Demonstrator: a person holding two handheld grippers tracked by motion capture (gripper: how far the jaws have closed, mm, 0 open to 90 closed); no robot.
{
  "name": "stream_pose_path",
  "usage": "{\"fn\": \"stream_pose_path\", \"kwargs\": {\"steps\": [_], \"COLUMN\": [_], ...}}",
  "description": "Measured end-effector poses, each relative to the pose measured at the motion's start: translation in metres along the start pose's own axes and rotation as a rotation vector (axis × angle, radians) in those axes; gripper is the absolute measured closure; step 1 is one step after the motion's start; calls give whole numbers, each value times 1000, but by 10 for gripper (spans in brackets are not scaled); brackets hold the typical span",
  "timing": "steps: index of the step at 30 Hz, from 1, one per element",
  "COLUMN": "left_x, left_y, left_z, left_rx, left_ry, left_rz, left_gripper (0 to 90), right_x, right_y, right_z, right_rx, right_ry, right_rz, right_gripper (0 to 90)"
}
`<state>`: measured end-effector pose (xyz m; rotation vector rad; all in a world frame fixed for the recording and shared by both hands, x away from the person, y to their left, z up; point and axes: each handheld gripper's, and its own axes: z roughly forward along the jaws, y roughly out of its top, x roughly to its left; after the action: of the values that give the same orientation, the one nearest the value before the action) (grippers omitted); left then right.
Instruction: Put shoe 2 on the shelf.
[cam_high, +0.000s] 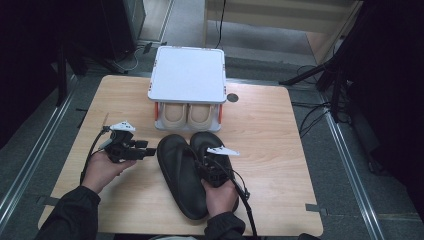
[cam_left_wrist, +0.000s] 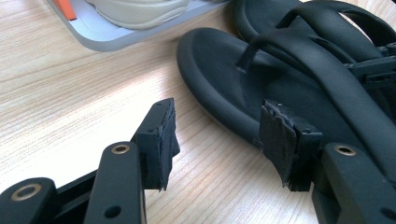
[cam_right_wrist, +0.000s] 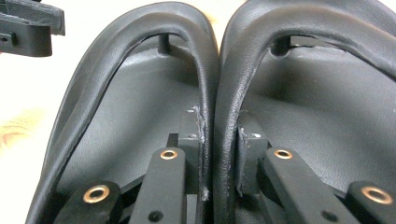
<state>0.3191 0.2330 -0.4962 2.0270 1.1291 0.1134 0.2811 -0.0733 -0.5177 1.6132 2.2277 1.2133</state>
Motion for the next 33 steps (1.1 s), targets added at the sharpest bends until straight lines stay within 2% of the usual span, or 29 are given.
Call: {"fn": "stream_pose_path", "kwargs": {"steps": [3, 7, 9, 14, 16, 19, 20, 24, 27, 30, 33], "left_x": [0, 2, 4, 7, 8, 11, 13, 15, 16, 17, 18], "left_y": [0, 0, 0, -1, -1, -3, -3, -3, -4, -5, -7], "left_z": [0, -2, -4, -8, -10, -12, -13, -15, -16, -17, -19], "left_rx": [0, -5, -9, -11, -15, -16, -11, -19, -20, -20, -20], "left_ry": [3, 2, 10, 19, 28, 41, 37, 38, 40, 39, 48], "left_rz": [0, -10, -13, -15, -10, -16, -21, -29, -37, -46, -48], "left_gripper": [467, 465, 465, 460, 458, 456, 455, 452, 446, 438, 433], "right_x": [0, 1, 0, -9, -12, -15, -15, -15, -16, -15, -16], "right_y": [-1, -3, -3, 3, 8, 16, 19, 29, 36, 40, 43], "right_z": [-5, -15, -19, -28, -30, -31, -32, -33, -33, -32, -29], "right_rx": [1, 9, 20, 45, 60, 92, 106, 140, 155, 175, 201], "right_ry": [3, 35, 60, 164, 202, 238, 250, 349, 407, 422, 459], "right_rz": [-21, -80, -102, -138, -179, -293, -317, -411, -462, -536, -559], "right_gripper": [773, 773, 774, 774, 773, 774, 773, 773, 772, 772, 772]}}
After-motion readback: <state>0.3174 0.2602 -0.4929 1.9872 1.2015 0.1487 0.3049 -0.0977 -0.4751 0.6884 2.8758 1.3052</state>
